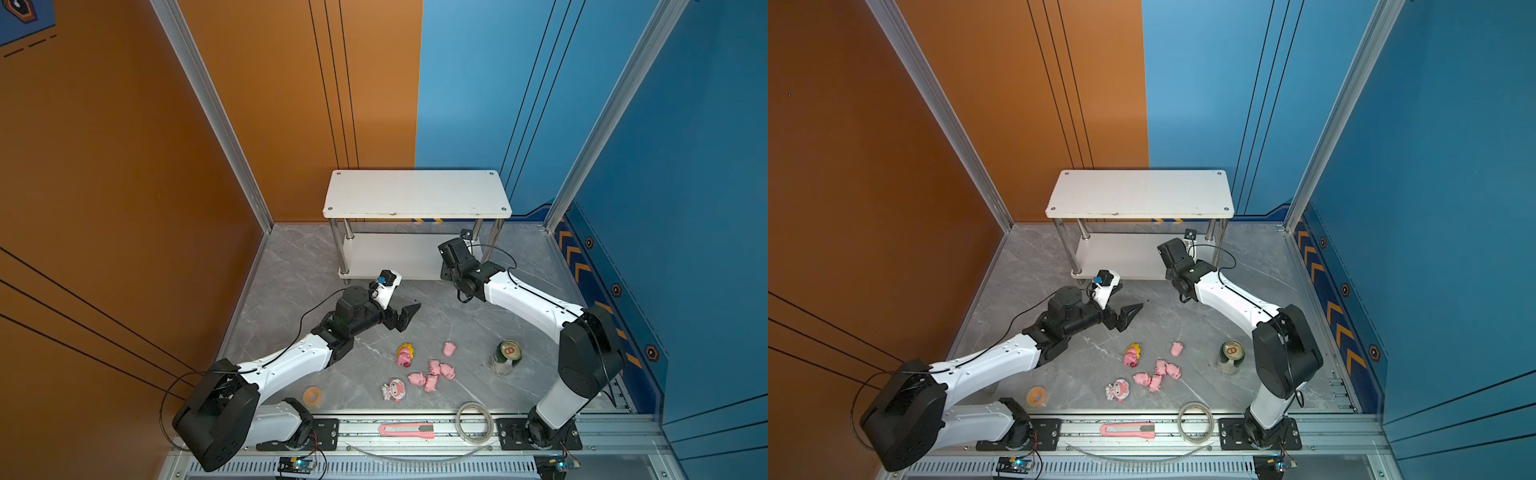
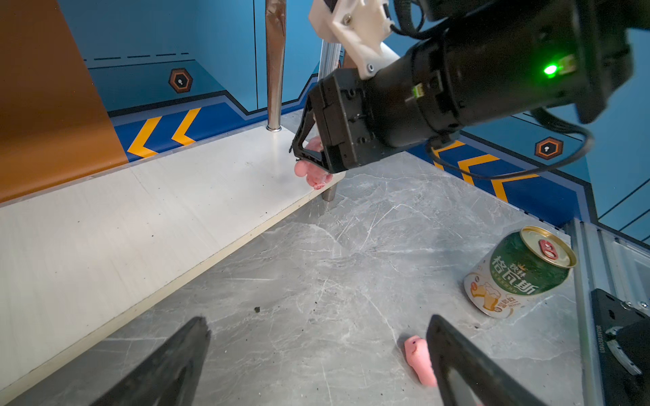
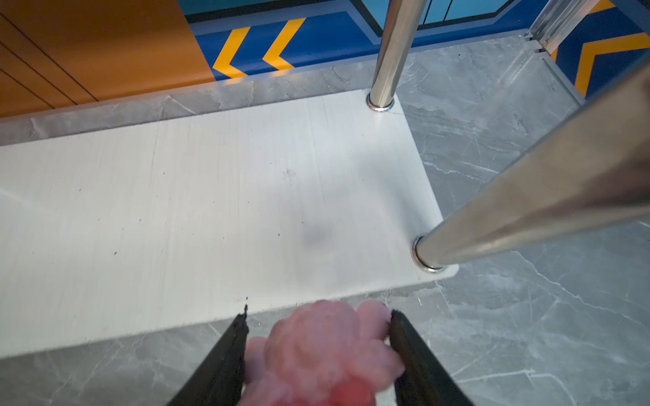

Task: Place and organize the plastic toys onto the shelf
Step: 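Carry the pink bear over the lower shelf while the left gripper withdraws, then lower the pink bear onto the lower shelf tier and open the right gripper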

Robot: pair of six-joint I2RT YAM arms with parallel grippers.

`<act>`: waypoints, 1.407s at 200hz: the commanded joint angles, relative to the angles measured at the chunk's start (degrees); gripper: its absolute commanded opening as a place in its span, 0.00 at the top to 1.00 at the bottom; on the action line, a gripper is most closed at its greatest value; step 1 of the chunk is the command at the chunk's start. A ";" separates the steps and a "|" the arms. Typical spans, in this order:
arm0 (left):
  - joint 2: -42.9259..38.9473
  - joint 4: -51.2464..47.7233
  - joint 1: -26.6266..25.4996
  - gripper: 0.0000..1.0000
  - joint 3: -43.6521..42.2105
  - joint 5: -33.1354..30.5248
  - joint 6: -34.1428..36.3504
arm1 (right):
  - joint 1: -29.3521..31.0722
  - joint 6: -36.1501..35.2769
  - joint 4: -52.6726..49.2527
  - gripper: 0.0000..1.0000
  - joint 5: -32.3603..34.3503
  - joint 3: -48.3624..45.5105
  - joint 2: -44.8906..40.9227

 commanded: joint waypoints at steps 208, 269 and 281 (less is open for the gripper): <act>4.55 0.08 1.48 0.02 2.10 2.86 -2.69 | -5.91 2.73 4.44 0.75 -8.20 5.14 10.26; 4.68 0.08 1.46 0.02 2.04 3.05 -2.92 | -5.73 1.64 1.80 0.64 -7.63 7.33 12.08; 4.74 0.08 1.49 0.02 1.99 3.00 -2.96 | -5.51 1.34 1.41 0.61 -7.40 7.68 12.39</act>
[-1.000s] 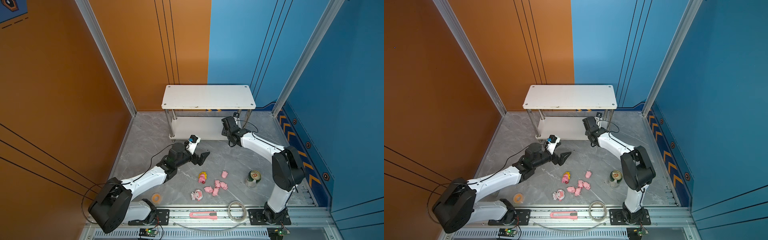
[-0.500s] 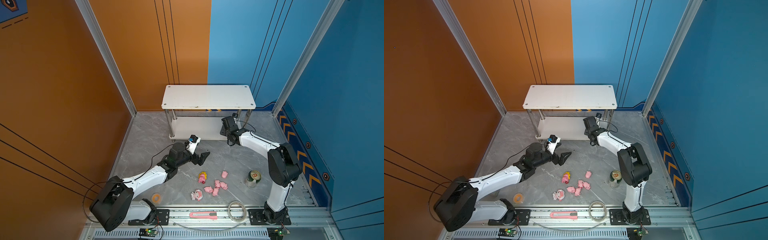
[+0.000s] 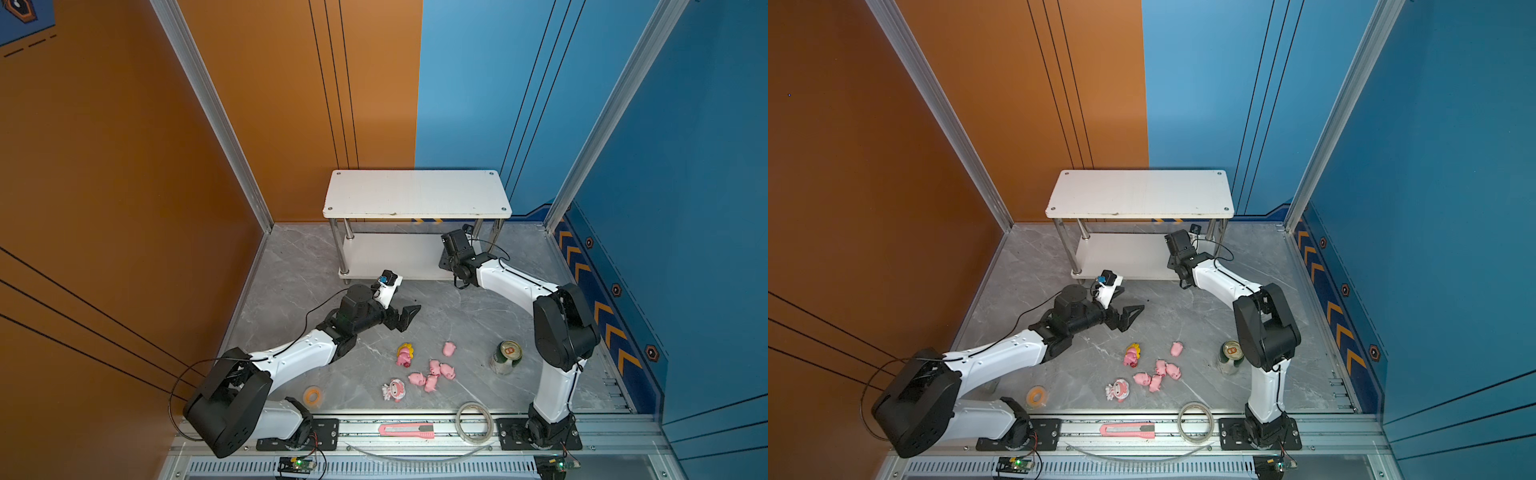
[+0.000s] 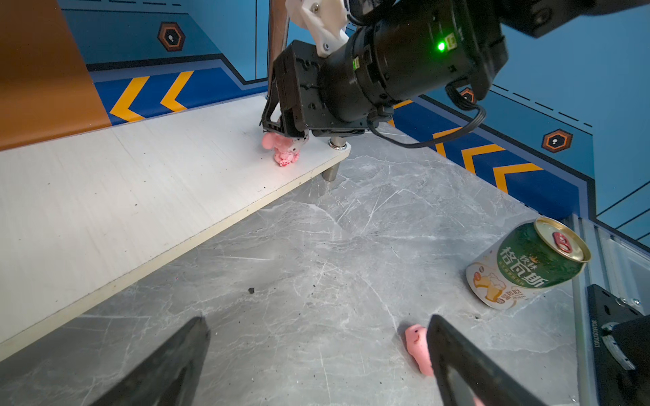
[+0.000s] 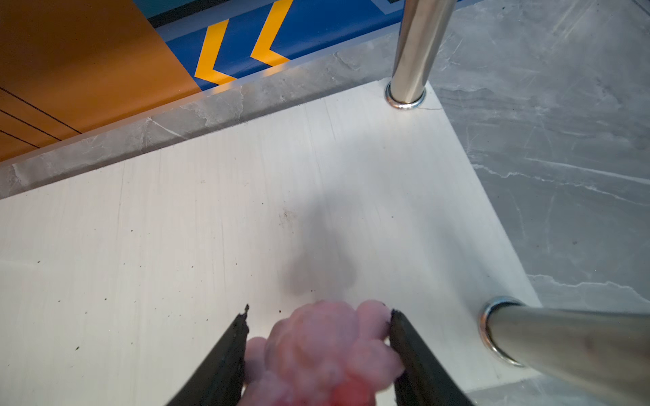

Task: Place and organize the plastic toys onto the shelf
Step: 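Lower the pink bear onto the lower shelf tier and open the right gripper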

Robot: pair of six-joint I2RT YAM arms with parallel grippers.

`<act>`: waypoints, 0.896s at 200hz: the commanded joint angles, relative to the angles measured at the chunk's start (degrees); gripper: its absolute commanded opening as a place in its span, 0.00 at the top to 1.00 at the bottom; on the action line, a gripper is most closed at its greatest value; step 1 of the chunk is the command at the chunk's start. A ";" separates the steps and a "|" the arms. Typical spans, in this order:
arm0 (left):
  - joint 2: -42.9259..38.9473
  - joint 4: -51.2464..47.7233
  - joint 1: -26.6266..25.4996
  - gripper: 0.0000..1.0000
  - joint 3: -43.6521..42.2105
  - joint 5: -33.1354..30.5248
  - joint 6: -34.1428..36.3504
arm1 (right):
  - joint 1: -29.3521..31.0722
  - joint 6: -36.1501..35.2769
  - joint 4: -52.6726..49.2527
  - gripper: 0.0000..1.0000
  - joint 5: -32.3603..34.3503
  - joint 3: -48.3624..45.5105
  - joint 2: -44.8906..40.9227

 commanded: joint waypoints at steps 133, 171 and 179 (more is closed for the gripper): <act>1.27 0.10 0.75 0.02 1.70 1.56 -0.82 | 0.68 -2.28 -4.87 0.33 1.23 3.57 3.01; 1.37 0.10 0.75 0.02 1.83 1.70 -0.93 | 0.68 -2.36 -4.94 0.29 1.18 3.71 2.69; 1.45 0.10 0.75 0.02 1.78 1.80 -0.94 | 0.75 -2.44 -4.94 0.29 1.20 3.74 2.62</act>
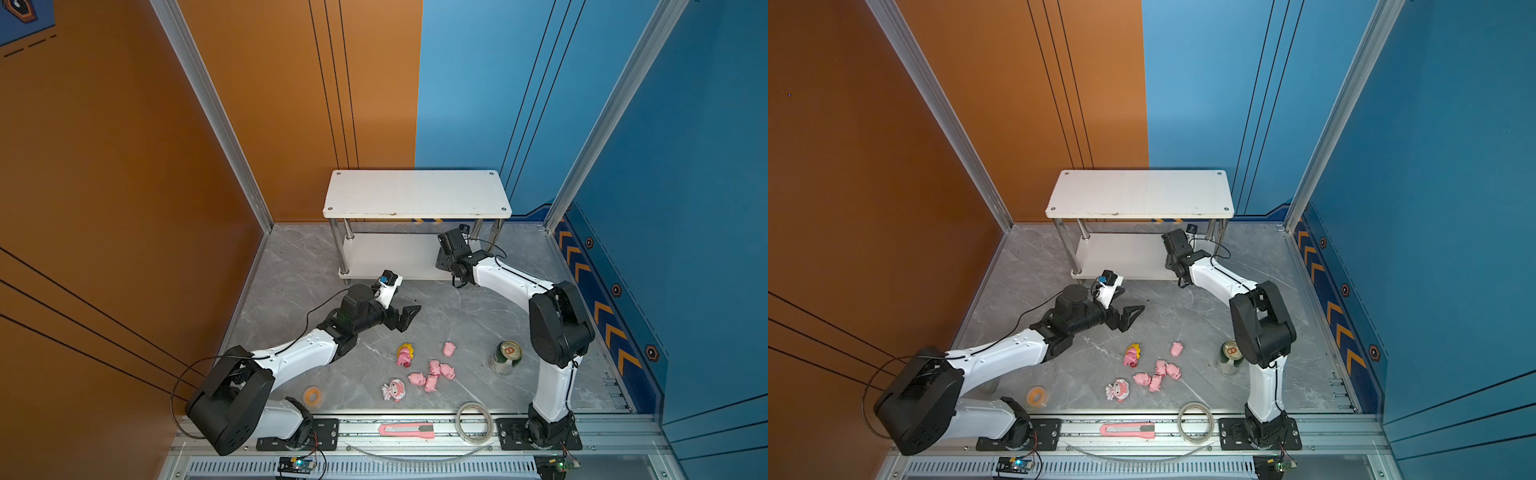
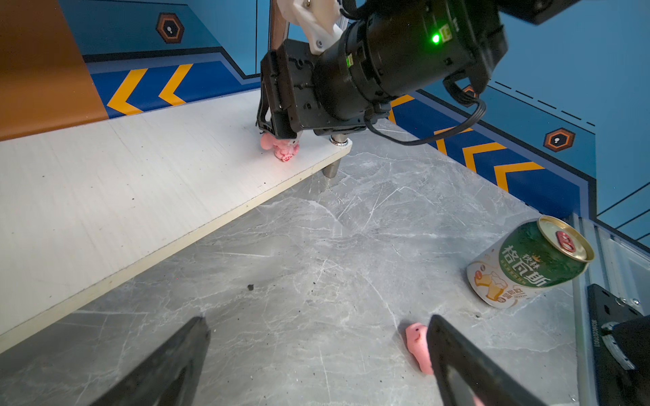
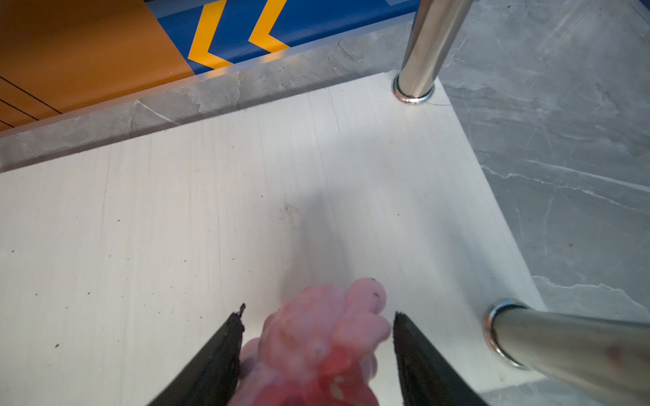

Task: Place and organize the plastic toys onto the shelf
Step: 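Lower the pink bear onto the lower shelf tier and open the right gripper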

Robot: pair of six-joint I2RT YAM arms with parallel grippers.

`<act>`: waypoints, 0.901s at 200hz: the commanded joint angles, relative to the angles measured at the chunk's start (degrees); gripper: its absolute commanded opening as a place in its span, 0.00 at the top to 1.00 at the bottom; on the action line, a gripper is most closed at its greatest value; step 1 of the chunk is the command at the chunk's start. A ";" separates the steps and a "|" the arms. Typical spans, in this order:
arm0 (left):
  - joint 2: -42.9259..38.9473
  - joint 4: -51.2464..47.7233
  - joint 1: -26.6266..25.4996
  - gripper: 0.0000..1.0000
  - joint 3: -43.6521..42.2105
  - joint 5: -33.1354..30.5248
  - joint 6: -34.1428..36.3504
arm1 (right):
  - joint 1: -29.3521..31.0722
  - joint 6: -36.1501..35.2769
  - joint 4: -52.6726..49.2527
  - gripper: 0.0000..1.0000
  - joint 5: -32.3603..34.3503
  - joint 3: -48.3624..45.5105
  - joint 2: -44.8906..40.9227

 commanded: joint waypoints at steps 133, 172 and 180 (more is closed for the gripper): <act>0.35 0.08 0.66 0.02 1.82 2.07 -0.99 | 0.86 -0.29 -2.63 0.19 -1.44 0.95 -3.36; 0.38 0.08 0.58 0.02 1.97 2.18 -1.07 | 1.37 -0.05 -2.99 0.18 -1.64 -0.43 -5.72; 0.27 0.08 0.57 0.02 1.97 2.07 -1.20 | 1.60 0.14 -2.88 0.18 -1.66 -1.10 -6.39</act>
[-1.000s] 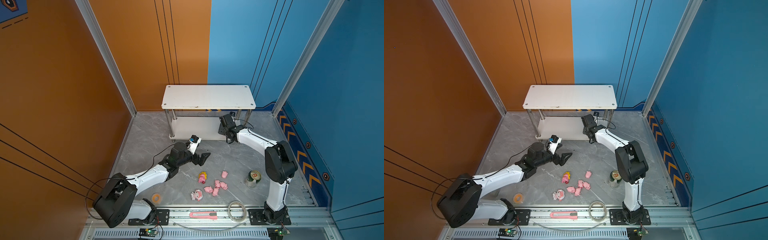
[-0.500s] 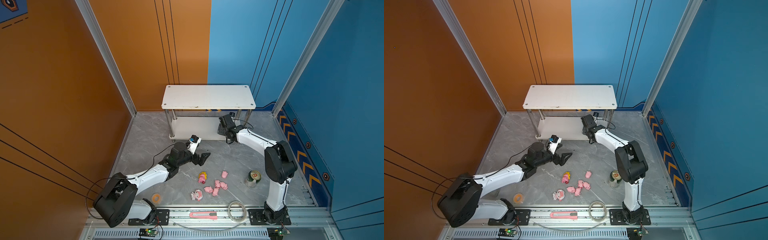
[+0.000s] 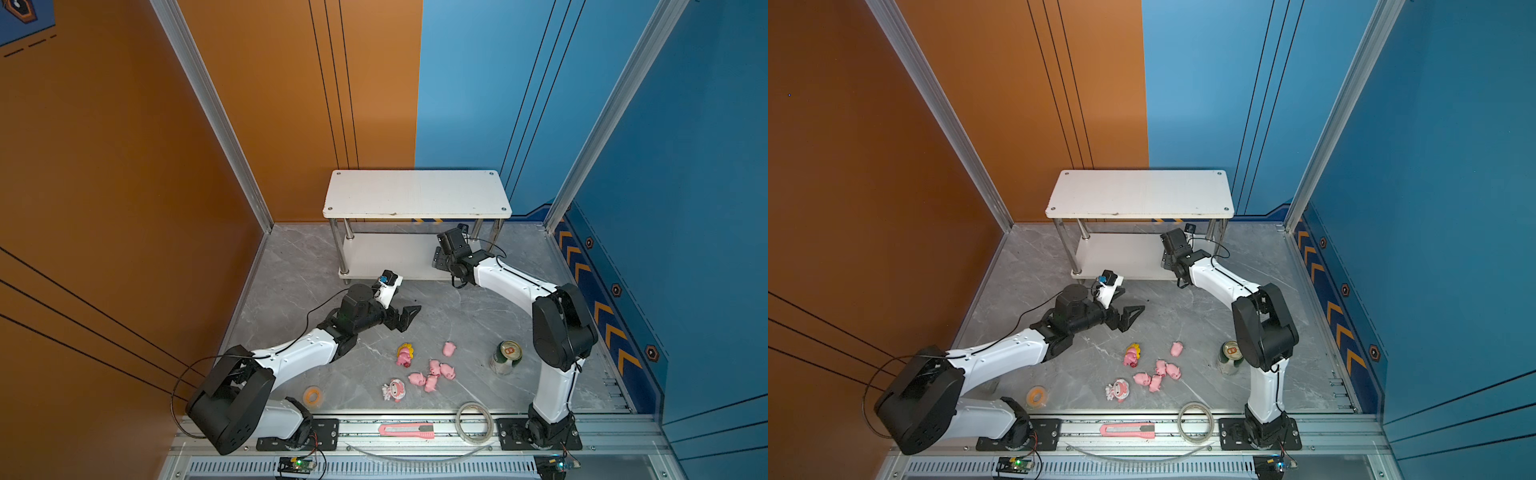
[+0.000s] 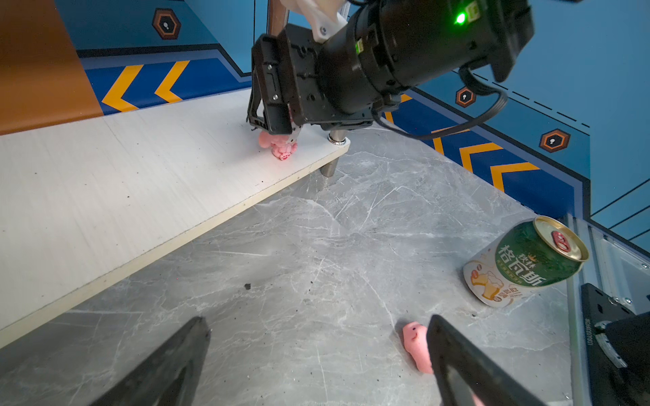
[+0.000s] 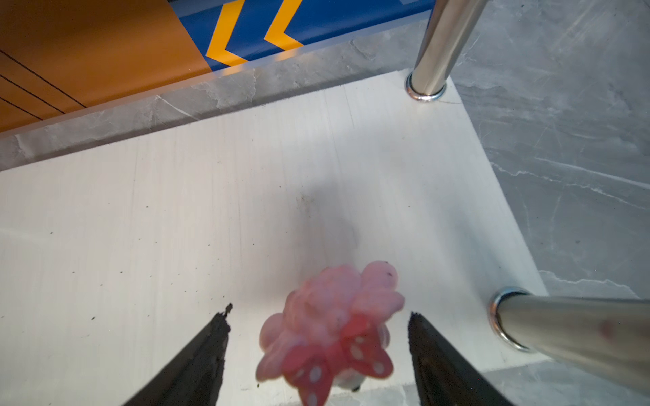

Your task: Place and organize the plastic toys onto the shelf

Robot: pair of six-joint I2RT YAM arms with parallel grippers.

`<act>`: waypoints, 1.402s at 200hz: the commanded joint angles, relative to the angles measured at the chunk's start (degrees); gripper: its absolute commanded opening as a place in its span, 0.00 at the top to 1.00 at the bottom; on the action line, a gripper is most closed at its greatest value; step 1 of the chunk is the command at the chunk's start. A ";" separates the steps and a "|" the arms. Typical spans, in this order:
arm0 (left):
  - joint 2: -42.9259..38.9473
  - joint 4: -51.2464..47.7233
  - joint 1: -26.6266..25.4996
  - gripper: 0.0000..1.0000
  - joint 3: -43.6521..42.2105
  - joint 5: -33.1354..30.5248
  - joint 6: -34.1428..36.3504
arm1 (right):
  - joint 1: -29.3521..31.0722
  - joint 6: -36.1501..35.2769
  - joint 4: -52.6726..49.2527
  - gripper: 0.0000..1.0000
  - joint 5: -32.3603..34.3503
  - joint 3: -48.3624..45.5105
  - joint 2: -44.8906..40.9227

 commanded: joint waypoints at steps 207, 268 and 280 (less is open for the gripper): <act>-7.08 -4.98 1.39 0.02 -1.08 -11.91 -6.06 | 9.30 -0.34 -4.24 0.57 -1.79 -18.14 -21.99; -7.05 -5.61 4.79 0.03 -1.08 -11.74 -13.41 | 3.73 -4.36 -2.32 1.00 -8.49 -22.20 -23.16; -6.55 -5.56 4.88 0.02 -0.71 -11.27 -13.35 | 3.42 -5.41 -2.68 1.00 -8.23 -20.57 -21.28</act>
